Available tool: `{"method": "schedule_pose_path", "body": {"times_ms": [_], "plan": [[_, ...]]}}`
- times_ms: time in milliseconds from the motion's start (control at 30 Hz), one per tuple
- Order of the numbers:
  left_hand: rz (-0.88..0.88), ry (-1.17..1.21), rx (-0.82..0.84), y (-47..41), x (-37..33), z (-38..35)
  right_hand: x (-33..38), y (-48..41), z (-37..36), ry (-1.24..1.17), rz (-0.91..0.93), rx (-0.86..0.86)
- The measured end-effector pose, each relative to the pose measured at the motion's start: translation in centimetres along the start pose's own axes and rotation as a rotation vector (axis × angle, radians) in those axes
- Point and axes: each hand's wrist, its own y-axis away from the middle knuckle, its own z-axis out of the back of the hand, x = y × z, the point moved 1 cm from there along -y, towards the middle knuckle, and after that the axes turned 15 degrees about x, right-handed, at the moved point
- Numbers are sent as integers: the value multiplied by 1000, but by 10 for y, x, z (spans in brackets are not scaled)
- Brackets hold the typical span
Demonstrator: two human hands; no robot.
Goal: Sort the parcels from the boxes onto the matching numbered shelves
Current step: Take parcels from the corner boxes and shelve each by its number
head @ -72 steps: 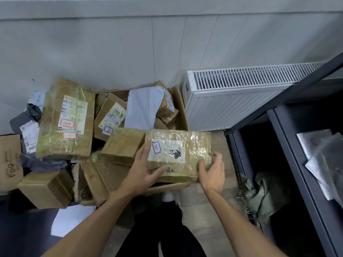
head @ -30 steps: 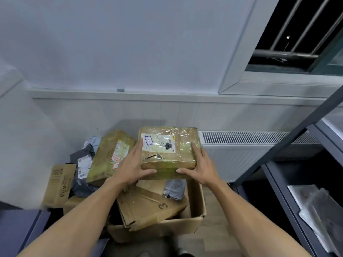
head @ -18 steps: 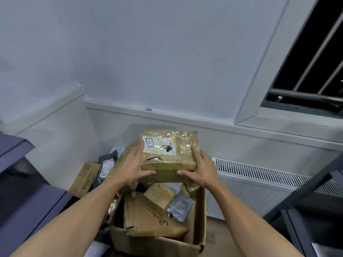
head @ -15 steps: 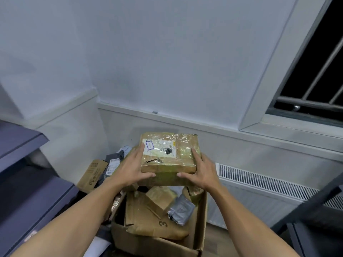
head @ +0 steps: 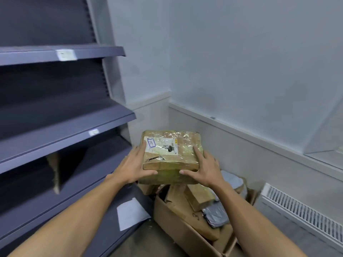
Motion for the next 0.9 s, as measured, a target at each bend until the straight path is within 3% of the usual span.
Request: {"method": "schedule_pose_path", "body": {"times_ms": [433,900], "plan": [[195,-40,-143,166,100,47,172,32,-23,40,205,87],[378,-25,-210,325,184,44,309,81,-87,168,397,101]]}}
